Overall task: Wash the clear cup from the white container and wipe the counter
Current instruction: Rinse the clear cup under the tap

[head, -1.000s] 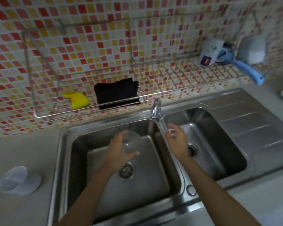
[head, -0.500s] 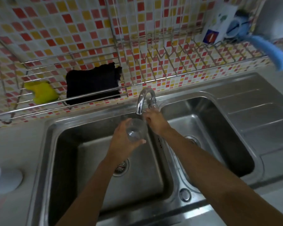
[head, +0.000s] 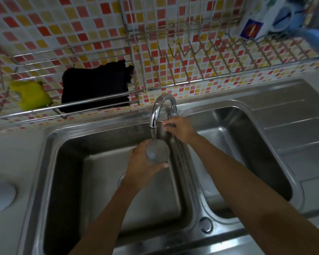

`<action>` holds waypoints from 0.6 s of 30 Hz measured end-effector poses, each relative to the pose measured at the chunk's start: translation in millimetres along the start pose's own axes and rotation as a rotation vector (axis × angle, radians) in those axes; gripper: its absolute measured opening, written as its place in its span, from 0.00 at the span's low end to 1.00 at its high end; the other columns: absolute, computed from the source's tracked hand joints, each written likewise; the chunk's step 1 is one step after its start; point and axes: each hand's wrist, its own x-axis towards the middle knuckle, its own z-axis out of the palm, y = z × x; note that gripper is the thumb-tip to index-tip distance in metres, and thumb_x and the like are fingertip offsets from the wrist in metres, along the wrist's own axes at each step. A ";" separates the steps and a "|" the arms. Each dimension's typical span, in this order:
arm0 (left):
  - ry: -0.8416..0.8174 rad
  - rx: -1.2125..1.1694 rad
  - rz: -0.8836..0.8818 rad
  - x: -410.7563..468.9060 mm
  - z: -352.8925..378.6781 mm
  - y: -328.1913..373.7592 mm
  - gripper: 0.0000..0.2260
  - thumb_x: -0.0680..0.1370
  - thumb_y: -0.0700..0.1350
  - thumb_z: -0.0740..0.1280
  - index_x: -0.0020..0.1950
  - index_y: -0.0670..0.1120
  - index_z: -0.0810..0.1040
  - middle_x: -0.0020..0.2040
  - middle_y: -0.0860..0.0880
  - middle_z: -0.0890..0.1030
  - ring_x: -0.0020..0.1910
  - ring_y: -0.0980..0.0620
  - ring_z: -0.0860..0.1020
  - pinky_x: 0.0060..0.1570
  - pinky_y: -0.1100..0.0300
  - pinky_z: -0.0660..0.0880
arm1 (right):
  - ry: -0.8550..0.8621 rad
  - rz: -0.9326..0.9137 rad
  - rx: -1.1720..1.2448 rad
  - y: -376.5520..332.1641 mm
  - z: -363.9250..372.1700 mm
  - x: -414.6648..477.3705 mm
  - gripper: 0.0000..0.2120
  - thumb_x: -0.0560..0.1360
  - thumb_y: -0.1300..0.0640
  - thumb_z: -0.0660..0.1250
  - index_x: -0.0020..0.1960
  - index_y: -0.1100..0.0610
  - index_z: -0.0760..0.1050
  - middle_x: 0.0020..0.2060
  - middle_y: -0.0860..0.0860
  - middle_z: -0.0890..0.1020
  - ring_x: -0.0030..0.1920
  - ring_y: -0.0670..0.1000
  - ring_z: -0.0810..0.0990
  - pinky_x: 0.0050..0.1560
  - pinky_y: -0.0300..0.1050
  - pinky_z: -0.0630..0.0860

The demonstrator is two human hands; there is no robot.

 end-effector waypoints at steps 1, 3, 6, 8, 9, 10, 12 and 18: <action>0.009 -0.029 -0.011 4.7 3.2 -0.6 0.39 0.56 0.59 0.80 0.65 0.55 0.71 0.59 0.56 0.77 0.60 0.51 0.74 0.58 0.49 0.74 | -0.008 0.007 -0.001 0.0 -1.4 1.1 0.11 0.72 0.61 0.73 0.54 0.60 0.82 0.50 0.55 0.85 0.46 0.44 0.79 0.48 0.21 0.69; 0.010 -0.082 -0.027 13.9 8.3 2.5 0.36 0.57 0.60 0.80 0.62 0.57 0.72 0.57 0.56 0.79 0.58 0.52 0.77 0.55 0.46 0.76 | -0.027 0.011 0.002 3.2 -1.6 4.0 0.11 0.72 0.60 0.73 0.55 0.60 0.82 0.51 0.55 0.85 0.48 0.45 0.80 0.48 0.19 0.67; 0.016 -0.172 -0.023 16.5 13.8 7.4 0.33 0.57 0.55 0.81 0.60 0.57 0.73 0.56 0.54 0.80 0.57 0.53 0.78 0.55 0.46 0.77 | -0.037 0.014 0.010 3.2 -0.4 4.4 0.12 0.72 0.59 0.72 0.55 0.59 0.82 0.52 0.55 0.84 0.51 0.48 0.82 0.55 0.30 0.72; 0.009 -0.176 -0.035 7.6 15.8 2.7 0.33 0.58 0.54 0.81 0.60 0.58 0.73 0.57 0.55 0.79 0.58 0.53 0.78 0.58 0.48 0.76 | -0.037 0.012 -0.001 2.4 0.6 3.5 0.13 0.73 0.58 0.72 0.56 0.59 0.82 0.53 0.55 0.84 0.51 0.48 0.81 0.55 0.33 0.71; 0.016 -0.172 -0.053 2.0 15.6 -3.2 0.32 0.58 0.53 0.81 0.59 0.60 0.72 0.58 0.56 0.79 0.59 0.54 0.77 0.59 0.50 0.75 | -0.034 0.008 -0.004 2.1 0.9 2.8 0.13 0.73 0.57 0.72 0.57 0.58 0.81 0.54 0.54 0.84 0.50 0.46 0.80 0.54 0.32 0.70; 0.036 -0.166 -0.071 -3.0 14.0 -7.5 0.32 0.59 0.51 0.82 0.58 0.61 0.72 0.58 0.57 0.77 0.59 0.55 0.76 0.59 0.53 0.74 | -0.030 0.006 -0.004 2.1 1.3 2.7 0.14 0.73 0.56 0.72 0.57 0.58 0.81 0.54 0.54 0.84 0.49 0.45 0.80 0.53 0.32 0.70; 0.111 -0.133 -0.120 -5.8 9.6 -17.8 0.32 0.59 0.50 0.81 0.60 0.59 0.72 0.59 0.58 0.76 0.60 0.56 0.74 0.61 0.53 0.73 | -0.027 0.001 0.006 2.3 1.9 3.1 0.13 0.73 0.56 0.72 0.56 0.58 0.82 0.53 0.54 0.84 0.49 0.46 0.80 0.52 0.33 0.70; -0.027 -0.049 -0.052 -3.2 17.8 -14.0 0.36 0.62 0.45 0.80 0.66 0.56 0.68 0.60 0.60 0.69 0.63 0.55 0.68 0.61 0.61 0.66 | -0.006 -0.045 -0.035 0.1 3.6 2.8 0.10 0.73 0.56 0.72 0.53 0.57 0.83 0.48 0.54 0.85 0.46 0.49 0.81 0.49 0.35 0.73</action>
